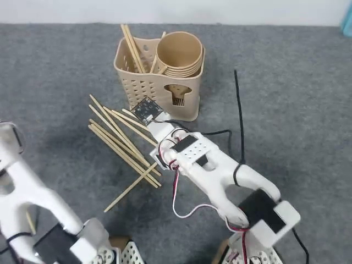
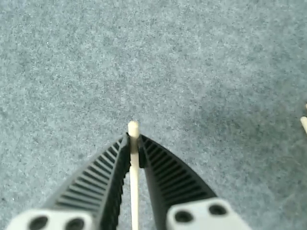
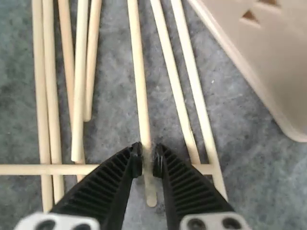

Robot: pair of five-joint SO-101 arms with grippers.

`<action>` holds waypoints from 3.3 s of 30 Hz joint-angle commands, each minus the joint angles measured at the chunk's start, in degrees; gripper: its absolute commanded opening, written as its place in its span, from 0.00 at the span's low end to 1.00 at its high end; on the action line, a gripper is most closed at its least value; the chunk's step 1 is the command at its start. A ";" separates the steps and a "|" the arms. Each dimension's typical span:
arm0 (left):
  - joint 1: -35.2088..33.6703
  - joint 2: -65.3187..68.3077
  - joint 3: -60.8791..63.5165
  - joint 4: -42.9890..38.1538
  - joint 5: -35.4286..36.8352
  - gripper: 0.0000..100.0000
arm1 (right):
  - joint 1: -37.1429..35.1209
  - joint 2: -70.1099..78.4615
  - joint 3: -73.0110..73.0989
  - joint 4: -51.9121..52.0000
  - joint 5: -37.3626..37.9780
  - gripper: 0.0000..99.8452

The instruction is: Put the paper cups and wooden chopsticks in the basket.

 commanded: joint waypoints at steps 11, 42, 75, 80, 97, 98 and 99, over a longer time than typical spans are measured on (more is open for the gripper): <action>-0.26 -2.11 -0.04 -1.05 0.70 0.01 | 2.42 -15.43 -3.43 19.74 0.88 0.01; 0.18 -2.64 0.92 -0.97 0.70 0.01 | 77.49 -84.00 48.44 41.27 46.68 0.21; -0.26 -2.64 1.01 -1.41 0.44 0.01 | 46.99 5.23 -24.00 27.91 13.45 0.11; -0.26 -2.64 1.10 -1.41 0.44 0.01 | 47.69 18.42 -31.56 27.03 13.45 0.11; -0.88 -2.73 0.75 -1.23 0.62 0.01 | 49.27 10.33 -36.31 42.07 17.76 0.01; -0.79 -2.73 0.31 -1.14 0.70 0.01 | 49.27 7.52 -36.31 43.65 17.67 0.01; -0.70 -2.73 -0.57 -0.88 0.70 0.01 | 49.27 4.62 -36.31 45.23 17.32 0.01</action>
